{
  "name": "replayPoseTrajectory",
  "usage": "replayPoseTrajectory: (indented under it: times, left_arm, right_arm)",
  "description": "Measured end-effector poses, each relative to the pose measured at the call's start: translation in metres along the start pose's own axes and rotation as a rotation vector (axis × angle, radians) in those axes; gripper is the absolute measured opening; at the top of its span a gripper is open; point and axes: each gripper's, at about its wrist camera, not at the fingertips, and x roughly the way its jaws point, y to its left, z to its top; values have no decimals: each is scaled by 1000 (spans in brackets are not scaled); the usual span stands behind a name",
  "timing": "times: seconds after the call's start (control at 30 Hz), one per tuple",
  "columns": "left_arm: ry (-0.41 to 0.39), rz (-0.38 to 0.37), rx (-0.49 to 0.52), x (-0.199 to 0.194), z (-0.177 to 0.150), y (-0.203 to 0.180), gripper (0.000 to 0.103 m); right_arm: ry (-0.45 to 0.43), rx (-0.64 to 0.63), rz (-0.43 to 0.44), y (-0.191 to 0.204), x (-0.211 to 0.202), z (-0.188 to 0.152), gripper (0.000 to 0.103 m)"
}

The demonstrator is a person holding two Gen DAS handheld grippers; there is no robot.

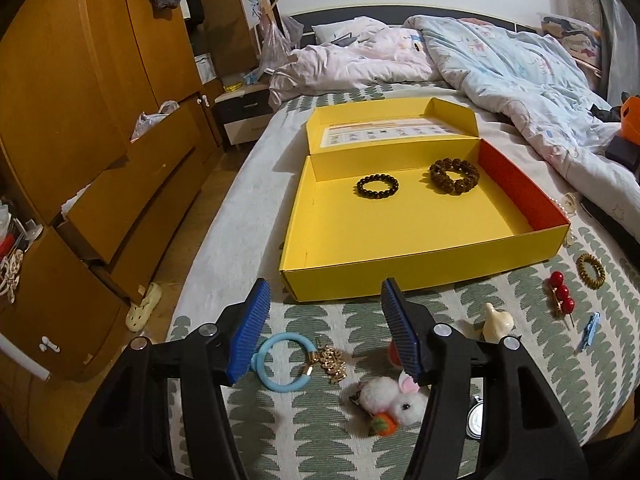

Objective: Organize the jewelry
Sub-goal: 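Withdraw both open tools from the box back over the bed, then move the left tool to the blue bangle while the right tool approaches the olive coiled hair tie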

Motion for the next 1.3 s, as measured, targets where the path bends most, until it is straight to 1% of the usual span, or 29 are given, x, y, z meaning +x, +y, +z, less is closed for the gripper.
replayPoseTrajectory:
  times: [0.07,0.17,0.23,0.3,0.37,0.4,0.5,0.6,0.63,0.67,0.7,0.77,0.83,0.93,1.0,1.1,1.13,1.17,1.23,1.3]
  left_arm:
    - [5,-1,-2,1,-2,3,58]
    - [9,5,-11,0,-7,10,58]
    - [13,6,-21,-2,-11,16,58]
    - [18,4,-33,-3,-14,22,58]
    - [20,7,-48,-3,-14,29,58]
    - [20,12,-57,-2,-14,34,58]
    - [37,18,-87,2,-15,47,58]
    - [80,3,-124,11,-18,61,59]
    - [98,-5,-134,15,-20,63,59]
    - [129,-18,-151,21,-22,68,59]
    - [143,-20,-157,24,-24,69,59]
    - [186,-27,-172,33,-30,74,59]
    - [220,-39,-185,39,-33,77,59]
    - [250,-37,-198,47,-35,79,59]
    - [260,-36,-196,51,-34,79,59]
    - [304,-50,-199,63,-35,79,59]
    - [324,-64,-203,68,-36,79,59]
    - [346,-71,-206,72,-38,79,59]
    - [362,-62,-198,76,-39,79,59]
    - [372,-76,-197,79,-39,78,59]
  right_arm:
    - [-4,11,-14,-3,-1,0,67]
    - [-11,11,7,-2,-7,-1,67]
    - [-21,-8,-5,3,-10,-3,67]
    - [-7,-38,10,10,-11,-7,67]
    - [-17,-65,3,11,-13,-10,67]
    - [-23,-67,-7,8,-12,-10,67]
    - [-17,-23,-19,-24,2,-11,67]
    - [39,50,-75,-75,34,-23,67]
    - [68,93,-93,-101,49,-33,67]
    - [81,125,-96,-118,59,-42,67]
    - [101,174,-97,-137,69,-52,67]
    - [171,281,-112,-177,96,-74,67]
    - [219,333,-121,-202,117,-87,67]
    - [233,354,-119,-219,136,-96,67]
    - [269,353,-110,-224,153,-98,67]
    - [328,340,-97,-227,178,-101,63]
    - [356,339,-98,-229,189,-101,59]
    - [372,347,-92,-229,195,-103,52]
    - [422,367,-88,-235,212,-107,45]
    - [450,358,-92,-235,222,-108,40]
